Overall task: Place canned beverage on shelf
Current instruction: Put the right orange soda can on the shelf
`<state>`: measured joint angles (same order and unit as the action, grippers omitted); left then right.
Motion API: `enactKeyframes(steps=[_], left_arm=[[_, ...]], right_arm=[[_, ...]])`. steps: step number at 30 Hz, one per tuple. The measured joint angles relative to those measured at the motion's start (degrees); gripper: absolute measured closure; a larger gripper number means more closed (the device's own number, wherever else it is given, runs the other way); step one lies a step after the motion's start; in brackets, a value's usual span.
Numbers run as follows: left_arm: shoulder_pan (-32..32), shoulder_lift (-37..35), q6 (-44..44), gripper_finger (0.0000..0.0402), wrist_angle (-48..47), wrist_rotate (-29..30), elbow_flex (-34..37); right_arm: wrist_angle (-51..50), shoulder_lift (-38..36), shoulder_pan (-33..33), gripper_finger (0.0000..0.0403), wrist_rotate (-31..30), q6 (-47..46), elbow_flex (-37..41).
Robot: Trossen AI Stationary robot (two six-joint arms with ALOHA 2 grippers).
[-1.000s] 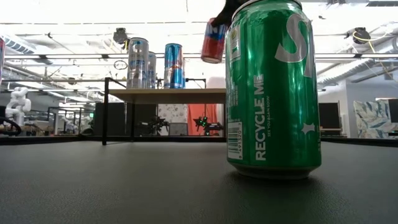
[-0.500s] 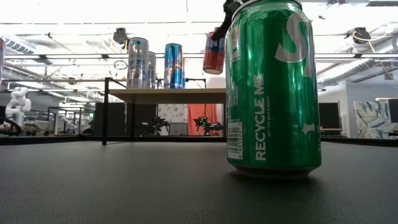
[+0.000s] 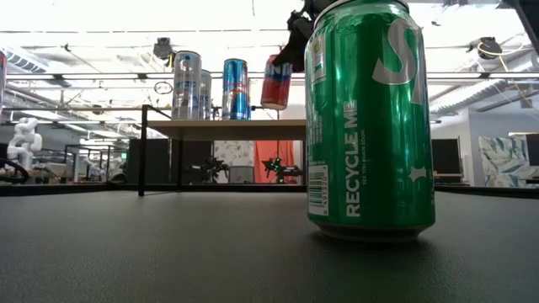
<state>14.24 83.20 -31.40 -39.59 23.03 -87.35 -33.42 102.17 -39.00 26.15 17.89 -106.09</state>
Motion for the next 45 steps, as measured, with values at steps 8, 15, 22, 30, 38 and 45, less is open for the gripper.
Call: enactKeyframes(steps=[8, 15, 22, 30, 38, 45], left_arm=[[0.02, 0.02, 0.01, 0.0043, 0.07, -0.02, 0.0], [0.02, 0.04, 0.02, 0.0043, 0.07, -0.31, 0.0], [0.02, 0.04, 0.15, 0.0043, 0.07, -0.31, 0.0], [0.02, 0.04, 0.13, 0.0043, 0.07, -0.31, 0.0], [0.02, 0.04, 0.12, 0.0043, 0.07, -0.28, 0.0], [-0.18, 0.04, 0.2, 0.0043, 0.07, -0.28, 0.0]], right_arm=[[-6.02, 3.66, -1.87, 0.0114, 2.11, 4.38, -4.26], [-6.85, 3.67, -3.29, 0.0114, 6.03, 4.41, -4.34], [-8.07, 3.67, -3.35, 0.0114, 6.05, 6.92, -4.34], [-8.63, 5.2, -3.35, 0.0114, 7.09, 9.27, -4.34], [-9.32, 5.97, -3.35, 0.0115, 7.11, 12.71, -4.34], [-9.26, 5.95, -3.35, 0.0115, 7.04, 14.4, -4.34]])
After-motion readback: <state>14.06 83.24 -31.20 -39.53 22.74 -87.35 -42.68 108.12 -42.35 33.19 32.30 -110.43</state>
